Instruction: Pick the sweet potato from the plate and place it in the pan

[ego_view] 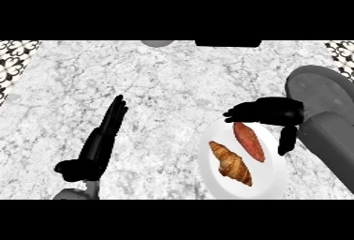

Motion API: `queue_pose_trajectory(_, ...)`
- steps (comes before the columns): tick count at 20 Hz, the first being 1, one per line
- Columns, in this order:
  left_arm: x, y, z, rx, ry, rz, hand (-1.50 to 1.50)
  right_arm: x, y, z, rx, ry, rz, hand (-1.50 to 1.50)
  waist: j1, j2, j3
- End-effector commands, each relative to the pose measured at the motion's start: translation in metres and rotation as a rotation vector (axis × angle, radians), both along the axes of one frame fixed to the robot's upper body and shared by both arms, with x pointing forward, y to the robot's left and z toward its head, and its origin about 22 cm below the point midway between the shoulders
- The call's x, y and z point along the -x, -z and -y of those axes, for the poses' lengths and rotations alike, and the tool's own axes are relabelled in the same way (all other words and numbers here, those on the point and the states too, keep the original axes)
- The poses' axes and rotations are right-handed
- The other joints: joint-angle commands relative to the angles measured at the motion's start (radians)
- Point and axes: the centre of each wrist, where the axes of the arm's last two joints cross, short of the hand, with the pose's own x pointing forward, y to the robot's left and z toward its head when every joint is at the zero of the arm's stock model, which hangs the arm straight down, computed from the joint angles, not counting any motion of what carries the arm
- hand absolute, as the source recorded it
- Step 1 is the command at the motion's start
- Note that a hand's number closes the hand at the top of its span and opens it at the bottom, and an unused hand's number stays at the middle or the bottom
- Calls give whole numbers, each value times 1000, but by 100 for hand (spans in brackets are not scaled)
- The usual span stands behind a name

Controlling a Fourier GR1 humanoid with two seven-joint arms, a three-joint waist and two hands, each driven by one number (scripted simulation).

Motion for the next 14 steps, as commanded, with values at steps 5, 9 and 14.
queue_pose_trajectory(5,14,8,-21,16,-11,-8,0,-13,10,0,28,-40,-82,-150,-13,-5,-1)
queue_pose_trajectory(9,-10,14,4,-15,-29,-8,0,-8,32,-14,49,-51,-65,-150,-24,-5,-1)
queue_pose_trajectory(14,-4,-8,-3,3,-9,-7,0,-5,54,-2,-9,-16,-108,-150,-18,-5,-1)
